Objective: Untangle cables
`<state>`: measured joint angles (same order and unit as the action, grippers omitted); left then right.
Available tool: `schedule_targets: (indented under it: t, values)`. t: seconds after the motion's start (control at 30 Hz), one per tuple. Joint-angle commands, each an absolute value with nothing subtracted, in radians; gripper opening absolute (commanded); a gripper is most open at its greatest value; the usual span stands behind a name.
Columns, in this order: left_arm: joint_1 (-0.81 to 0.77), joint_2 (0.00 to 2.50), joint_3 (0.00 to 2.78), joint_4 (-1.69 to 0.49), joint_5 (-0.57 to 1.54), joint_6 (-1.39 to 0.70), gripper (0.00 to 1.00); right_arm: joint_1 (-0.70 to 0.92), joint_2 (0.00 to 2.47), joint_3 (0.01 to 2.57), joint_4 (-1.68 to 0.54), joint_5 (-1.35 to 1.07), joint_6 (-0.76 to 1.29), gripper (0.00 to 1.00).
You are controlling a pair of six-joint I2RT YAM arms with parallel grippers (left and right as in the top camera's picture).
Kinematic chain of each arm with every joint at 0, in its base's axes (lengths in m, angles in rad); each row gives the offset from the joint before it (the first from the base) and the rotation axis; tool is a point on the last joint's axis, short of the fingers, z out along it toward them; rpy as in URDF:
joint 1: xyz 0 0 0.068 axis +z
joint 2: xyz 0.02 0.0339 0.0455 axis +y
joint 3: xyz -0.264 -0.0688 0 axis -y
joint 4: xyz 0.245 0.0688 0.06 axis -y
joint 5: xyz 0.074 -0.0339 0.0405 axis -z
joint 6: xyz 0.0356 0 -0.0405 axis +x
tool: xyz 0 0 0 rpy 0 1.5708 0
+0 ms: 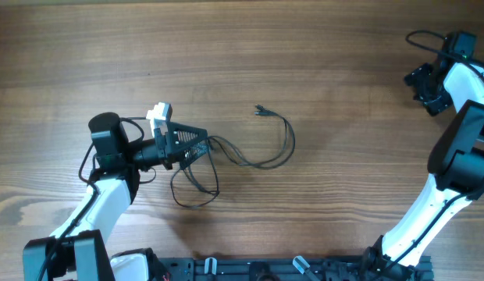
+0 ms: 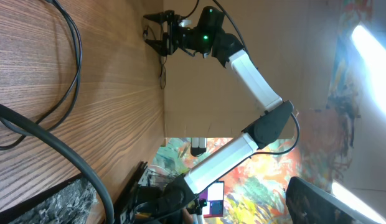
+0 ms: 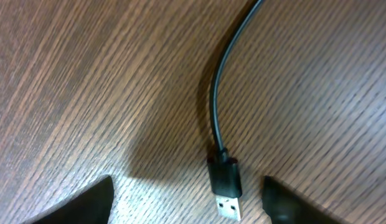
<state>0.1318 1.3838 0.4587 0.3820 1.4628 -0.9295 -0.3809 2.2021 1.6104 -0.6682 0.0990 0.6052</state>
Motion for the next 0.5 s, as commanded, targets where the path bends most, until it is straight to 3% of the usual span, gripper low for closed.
schedule_targets:
  t: [0.0,0.07,0.17,0.2,0.47]
  values:
    - [0.126,1.391,0.454,0.384,1.457,-0.932,1.0,-0.387,2.233,1.604,-0.666,0.134,0.605,0.55]
    - [0.126,1.391,0.454,0.384,1.457,-0.936,1.0,-0.387,2.235,1.604,-0.671,0.134,0.604,0.49]
    - [0.126,1.391,0.455,0.384,1.457,-0.947,1.0,-0.387,2.235,1.604,-0.684,0.134,0.601,0.26]
    - [0.126,1.391,0.454,0.384,1.457,-0.947,1.0,-0.39,2.235,1.604,-0.693,0.134,0.6,0.08]
    - [0.126,1.391,0.454,0.385,1.457,-0.95,1.0,-0.545,2.228,1.613,-0.769,0.084,0.575,0.04]
